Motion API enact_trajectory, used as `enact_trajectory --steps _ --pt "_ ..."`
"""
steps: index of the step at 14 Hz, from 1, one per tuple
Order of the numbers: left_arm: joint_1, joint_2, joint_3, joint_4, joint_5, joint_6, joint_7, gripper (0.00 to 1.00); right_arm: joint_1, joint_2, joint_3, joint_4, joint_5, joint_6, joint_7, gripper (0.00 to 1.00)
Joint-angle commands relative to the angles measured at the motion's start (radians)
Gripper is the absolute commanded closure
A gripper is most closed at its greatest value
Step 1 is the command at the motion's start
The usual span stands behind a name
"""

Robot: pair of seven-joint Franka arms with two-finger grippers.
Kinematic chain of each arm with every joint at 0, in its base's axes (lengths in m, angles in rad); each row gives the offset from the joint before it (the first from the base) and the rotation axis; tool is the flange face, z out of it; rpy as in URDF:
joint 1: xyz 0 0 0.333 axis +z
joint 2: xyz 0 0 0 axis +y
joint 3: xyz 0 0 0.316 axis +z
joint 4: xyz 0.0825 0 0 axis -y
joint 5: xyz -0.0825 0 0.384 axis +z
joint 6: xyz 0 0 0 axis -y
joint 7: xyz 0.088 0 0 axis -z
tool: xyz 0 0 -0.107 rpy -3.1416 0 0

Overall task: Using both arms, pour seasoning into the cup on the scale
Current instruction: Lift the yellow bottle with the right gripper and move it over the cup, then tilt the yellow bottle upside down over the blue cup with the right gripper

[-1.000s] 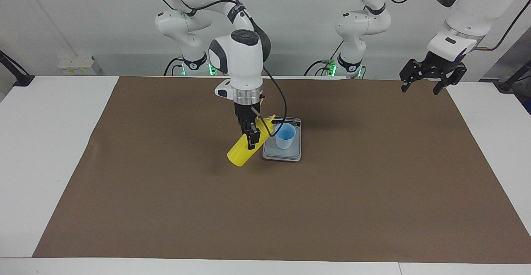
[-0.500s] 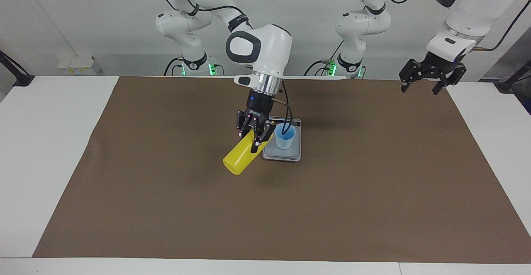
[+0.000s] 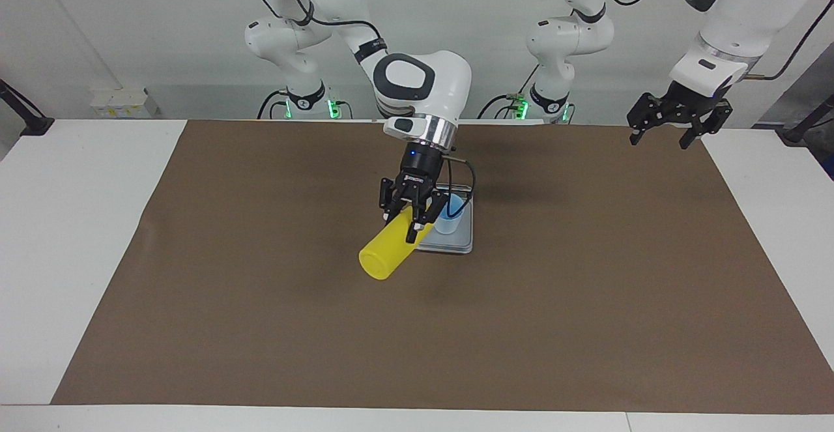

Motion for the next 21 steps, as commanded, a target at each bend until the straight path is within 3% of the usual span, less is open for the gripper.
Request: enact_trajectory --steps 1,5,10,14,17,21 --pt "0.015 -0.019 -0.006 -0.022 -0.015 0.007 0.016 0.0 0.024 0.009 -0.002 0.012 -0.079 -0.037 0.032 1.0" --pt "0.015 -0.019 -0.006 -0.022 -0.015 0.009 0.016 0.0 0.035 0.009 0.0 -0.066 -0.283 -0.064 0.044 1.0" --pt "0.015 -0.019 -0.006 -0.022 -0.015 0.007 0.016 0.0 0.038 0.004 0.001 -0.08 -0.294 -0.063 0.046 1.0" --pt "0.015 -0.019 -0.006 -0.022 -0.015 0.009 0.016 0.0 0.037 0.003 0.001 -0.07 -0.281 -0.063 0.053 1.0" --pt "0.015 -0.019 -0.006 -0.022 -0.015 0.009 0.016 0.0 0.027 -0.01 0.001 -0.057 -0.2 -0.054 0.053 1.0" --pt "0.015 -0.019 -0.006 -0.022 -0.015 0.007 0.016 0.0 -0.058 -0.085 0.0 -0.06 -0.068 0.09 0.044 1.0"
